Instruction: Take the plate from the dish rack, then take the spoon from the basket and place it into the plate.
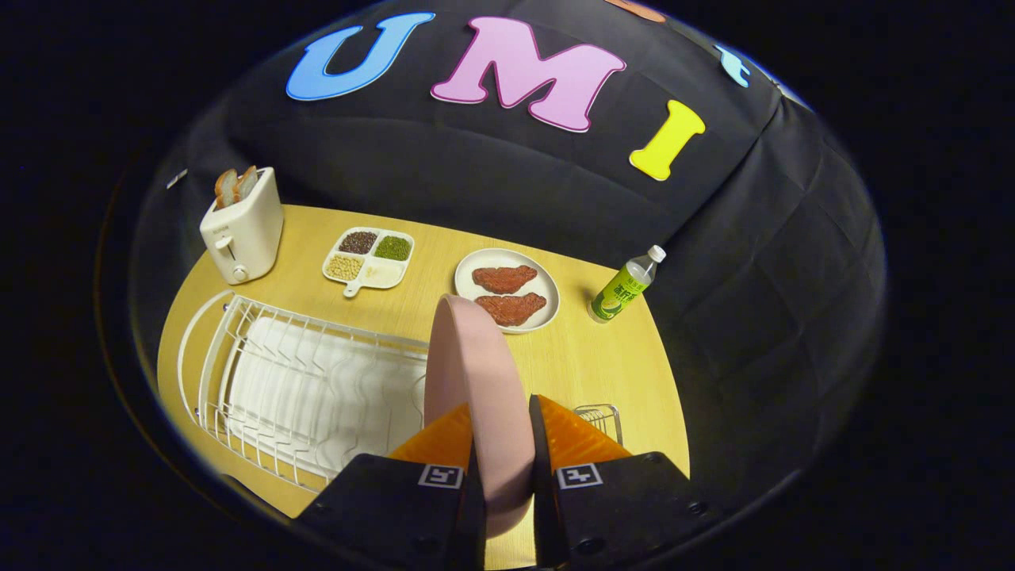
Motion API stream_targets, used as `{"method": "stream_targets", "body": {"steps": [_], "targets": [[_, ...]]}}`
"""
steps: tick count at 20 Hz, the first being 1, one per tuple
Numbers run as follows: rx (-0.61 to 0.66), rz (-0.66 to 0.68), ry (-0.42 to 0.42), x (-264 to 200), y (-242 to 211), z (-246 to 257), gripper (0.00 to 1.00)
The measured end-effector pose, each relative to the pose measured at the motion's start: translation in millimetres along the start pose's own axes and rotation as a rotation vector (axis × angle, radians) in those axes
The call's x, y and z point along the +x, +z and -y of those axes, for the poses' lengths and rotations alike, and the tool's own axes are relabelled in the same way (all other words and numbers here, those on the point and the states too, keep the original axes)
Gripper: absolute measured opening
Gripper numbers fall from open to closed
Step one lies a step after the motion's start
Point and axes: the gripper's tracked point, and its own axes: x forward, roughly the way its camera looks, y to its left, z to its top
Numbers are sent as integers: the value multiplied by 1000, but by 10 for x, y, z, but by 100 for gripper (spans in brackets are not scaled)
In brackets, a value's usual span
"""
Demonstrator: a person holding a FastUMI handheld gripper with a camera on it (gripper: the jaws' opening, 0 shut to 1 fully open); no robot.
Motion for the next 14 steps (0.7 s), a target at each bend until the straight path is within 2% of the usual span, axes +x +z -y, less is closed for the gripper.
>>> {"method": "stream_targets", "body": {"steps": [7,11,14], "targets": [[132,24,226,-618,-312,214,28],[186,0,321,-893,-806,320,28],[247,-80,397,-1042,-1314,292,28]]}}
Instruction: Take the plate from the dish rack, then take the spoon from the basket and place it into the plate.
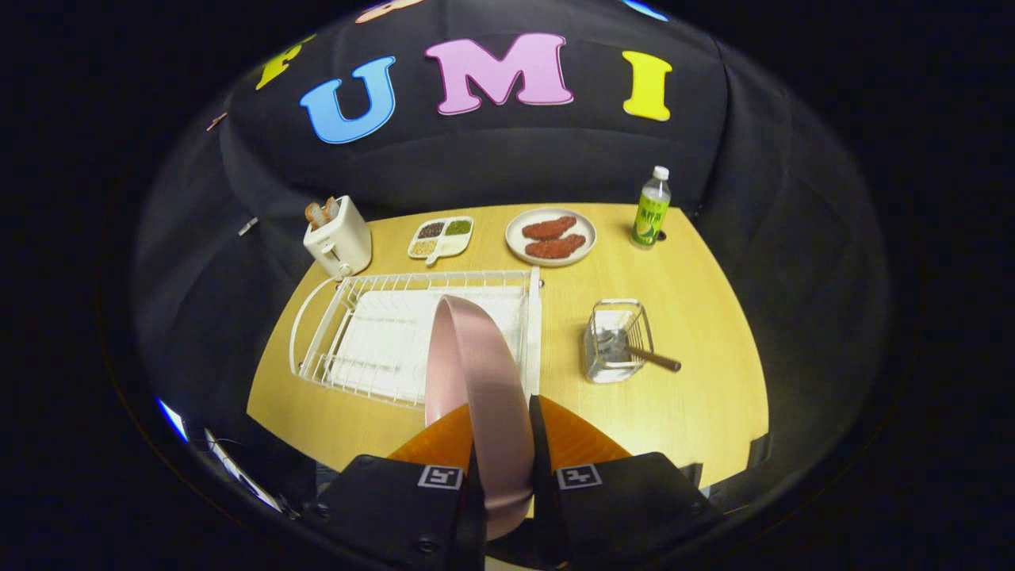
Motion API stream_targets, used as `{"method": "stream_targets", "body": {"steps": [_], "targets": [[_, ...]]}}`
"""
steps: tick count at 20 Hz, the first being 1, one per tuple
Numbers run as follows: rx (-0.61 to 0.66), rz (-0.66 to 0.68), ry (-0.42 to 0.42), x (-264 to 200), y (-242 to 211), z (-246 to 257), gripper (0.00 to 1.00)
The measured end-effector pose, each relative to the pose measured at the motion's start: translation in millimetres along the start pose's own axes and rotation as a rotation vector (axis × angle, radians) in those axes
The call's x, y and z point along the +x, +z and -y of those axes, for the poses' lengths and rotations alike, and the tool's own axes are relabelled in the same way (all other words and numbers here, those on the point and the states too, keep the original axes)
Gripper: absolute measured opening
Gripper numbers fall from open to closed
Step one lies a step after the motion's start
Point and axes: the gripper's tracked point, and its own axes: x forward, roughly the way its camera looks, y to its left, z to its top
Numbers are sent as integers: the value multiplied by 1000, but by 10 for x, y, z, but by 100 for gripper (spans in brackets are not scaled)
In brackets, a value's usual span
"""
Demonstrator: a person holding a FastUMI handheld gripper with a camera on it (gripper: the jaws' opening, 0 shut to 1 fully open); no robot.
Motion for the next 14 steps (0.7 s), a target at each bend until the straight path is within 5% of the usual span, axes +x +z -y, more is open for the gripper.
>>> {"method": "stream_targets", "body": {"steps": [6,14], "targets": [[125,-176,87,170,-969,-170,28],[180,-252,154,760,-1365,-267,28]]}}
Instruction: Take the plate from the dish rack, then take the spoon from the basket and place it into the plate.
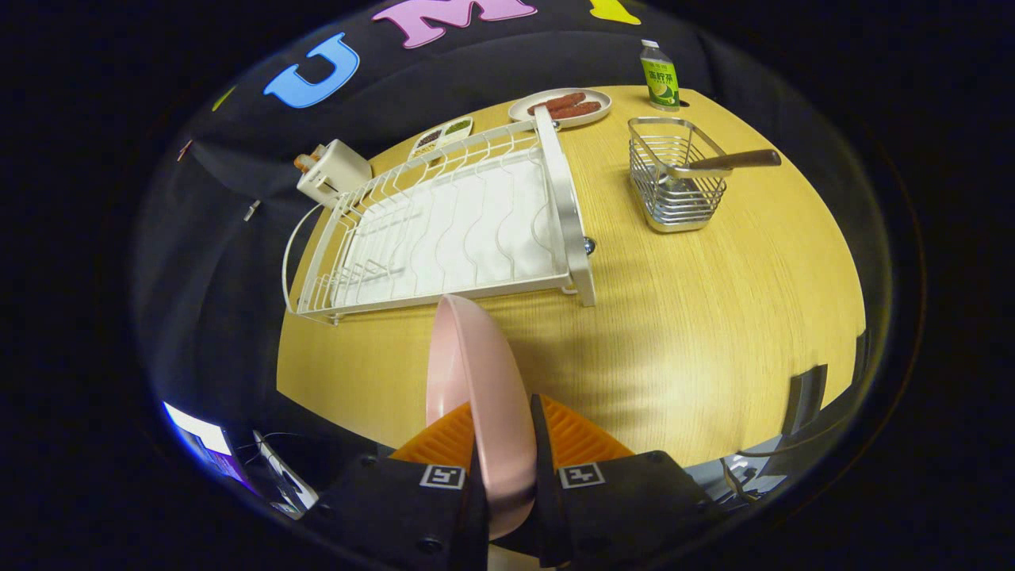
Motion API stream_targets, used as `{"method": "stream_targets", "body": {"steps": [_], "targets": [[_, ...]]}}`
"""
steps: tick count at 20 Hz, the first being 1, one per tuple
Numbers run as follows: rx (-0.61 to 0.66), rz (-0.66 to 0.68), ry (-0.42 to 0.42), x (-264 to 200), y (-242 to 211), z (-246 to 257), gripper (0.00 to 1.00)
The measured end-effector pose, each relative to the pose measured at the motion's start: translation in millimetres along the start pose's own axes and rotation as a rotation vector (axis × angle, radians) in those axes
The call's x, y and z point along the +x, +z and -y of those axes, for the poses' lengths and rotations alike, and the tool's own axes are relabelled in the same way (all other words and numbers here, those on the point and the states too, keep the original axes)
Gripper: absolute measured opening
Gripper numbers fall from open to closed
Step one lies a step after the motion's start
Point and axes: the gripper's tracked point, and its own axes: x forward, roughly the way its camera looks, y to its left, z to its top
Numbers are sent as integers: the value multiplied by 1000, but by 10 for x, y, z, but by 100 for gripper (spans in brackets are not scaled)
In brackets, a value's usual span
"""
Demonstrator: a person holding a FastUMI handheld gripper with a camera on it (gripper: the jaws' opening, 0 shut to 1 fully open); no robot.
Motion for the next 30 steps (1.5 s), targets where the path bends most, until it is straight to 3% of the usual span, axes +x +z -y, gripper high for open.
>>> {"method": "stream_targets", "body": {"steps": [3,12,14,18,24,27,30], "targets": [[41,-4,20,71,-19,-27,29],[-123,-5,-144,183,31,330,60],[-171,13,-179,180,93,415,61],[-166,46,-145,71,194,393,68],[-238,304,-64,-676,863,323,68],[-295,483,-148,-1094,1482,645,68],[-363,513,-255,-1092,1827,1086,67]]}}
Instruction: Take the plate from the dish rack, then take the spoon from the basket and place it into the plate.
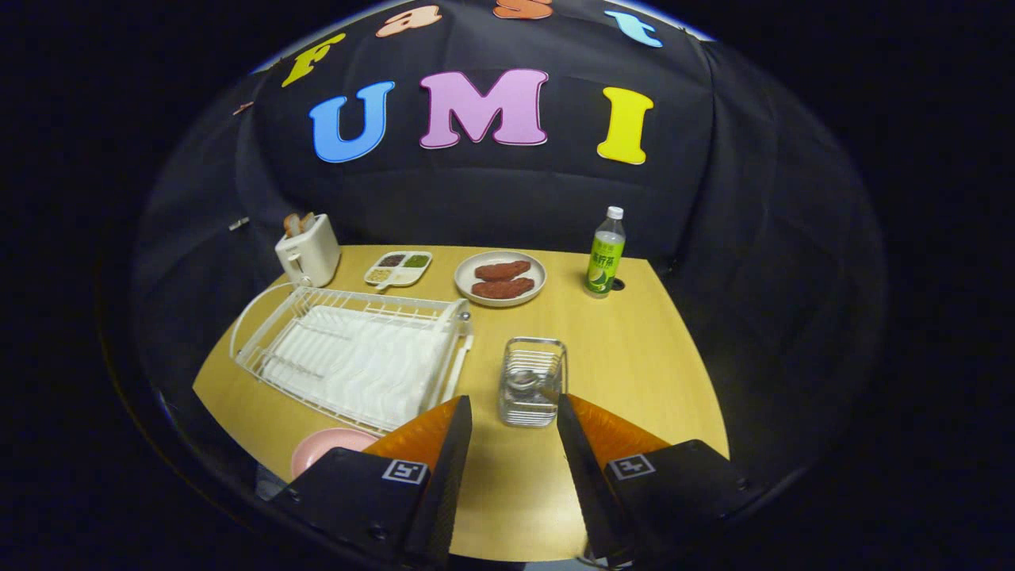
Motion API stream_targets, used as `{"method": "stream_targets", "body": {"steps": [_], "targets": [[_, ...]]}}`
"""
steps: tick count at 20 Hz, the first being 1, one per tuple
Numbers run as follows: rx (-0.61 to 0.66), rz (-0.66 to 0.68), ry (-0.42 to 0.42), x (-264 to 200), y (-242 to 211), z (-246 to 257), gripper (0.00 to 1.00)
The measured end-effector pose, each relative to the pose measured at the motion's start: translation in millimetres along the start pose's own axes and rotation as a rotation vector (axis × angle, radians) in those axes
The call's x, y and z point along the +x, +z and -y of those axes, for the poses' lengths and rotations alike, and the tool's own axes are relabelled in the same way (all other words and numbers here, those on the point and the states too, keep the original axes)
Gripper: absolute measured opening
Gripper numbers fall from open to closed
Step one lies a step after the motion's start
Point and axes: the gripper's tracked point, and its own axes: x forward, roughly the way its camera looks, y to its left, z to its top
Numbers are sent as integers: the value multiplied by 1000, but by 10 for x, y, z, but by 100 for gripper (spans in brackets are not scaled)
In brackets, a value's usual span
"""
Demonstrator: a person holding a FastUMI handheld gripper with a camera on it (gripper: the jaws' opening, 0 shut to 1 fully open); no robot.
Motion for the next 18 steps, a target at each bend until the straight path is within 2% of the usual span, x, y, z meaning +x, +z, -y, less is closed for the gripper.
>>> {"method": "stream_targets", "body": {"steps": [2,4,7,10,12,14,16,18], "targets": [[-10,-4,-25,190,-65,178,67],[-7,-5,-42,372,-140,299,63],[5,-36,-15,564,-317,280,57],[30,-36,2,687,-362,263,41],[62,-39,28,746,-386,204,35],[103,-30,58,735,-346,107,18],[98,-16,58,724,-290,82,12],[120,3,57,696,-165,65,12]]}}
